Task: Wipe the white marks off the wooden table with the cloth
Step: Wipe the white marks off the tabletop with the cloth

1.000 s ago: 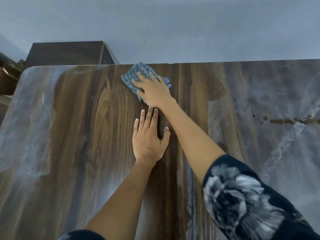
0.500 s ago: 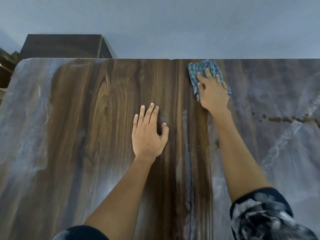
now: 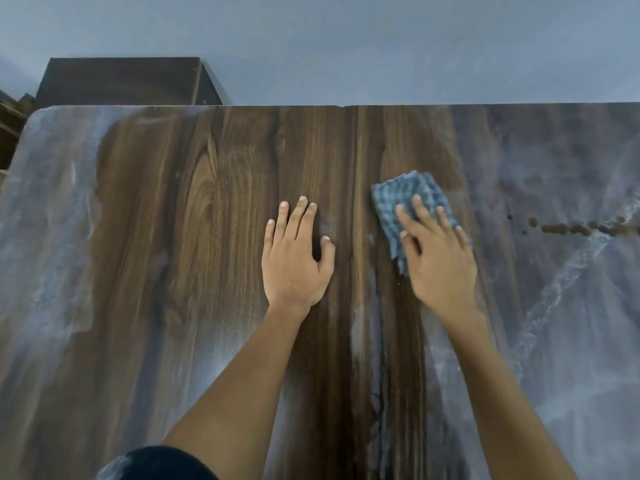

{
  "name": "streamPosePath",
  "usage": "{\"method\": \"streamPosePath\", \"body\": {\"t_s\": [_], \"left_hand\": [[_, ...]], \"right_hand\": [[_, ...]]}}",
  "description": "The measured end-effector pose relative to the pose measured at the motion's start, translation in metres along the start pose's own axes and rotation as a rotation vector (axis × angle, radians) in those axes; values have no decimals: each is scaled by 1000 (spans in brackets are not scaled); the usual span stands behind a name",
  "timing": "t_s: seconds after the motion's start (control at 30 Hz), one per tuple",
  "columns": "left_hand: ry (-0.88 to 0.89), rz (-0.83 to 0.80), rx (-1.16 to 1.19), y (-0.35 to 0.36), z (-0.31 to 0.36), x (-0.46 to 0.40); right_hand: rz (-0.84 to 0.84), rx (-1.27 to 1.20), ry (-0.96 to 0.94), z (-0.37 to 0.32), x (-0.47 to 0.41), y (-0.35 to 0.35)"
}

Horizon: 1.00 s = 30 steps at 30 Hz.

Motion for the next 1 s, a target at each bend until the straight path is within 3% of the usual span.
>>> {"method": "streamPosePath", "body": {"t_s": [0.13,0.27,0.5,0.6,0.77,1.0], "left_hand": [[6,4,3,0,0,-1],[5,3,4,0,1,0],[-28,41,97,-9,3,2],[-20,36,112,-10,2,3],[-33,25,120,-9,2,2],[-42,48,82,-6,-1,1]], "right_hand": [[60,-1,156,14,-38,-12],[39,15,194,-14,-70,-3],[-74,29,-264,-88,-23,26],[-152,47,-309,-78,19,29],[-163,61,-133,-26,41,15],[3,21,140,-3,-21,0]]}}
Point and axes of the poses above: each hand's wrist, its own x-axis away from the middle knuckle, its own y-axis out of the palm, z = x × y, the point moved 7 cm from there along -x, towards the middle knuckle, and after that the axes turned 2 degrees about x, right-handed, at the moved point
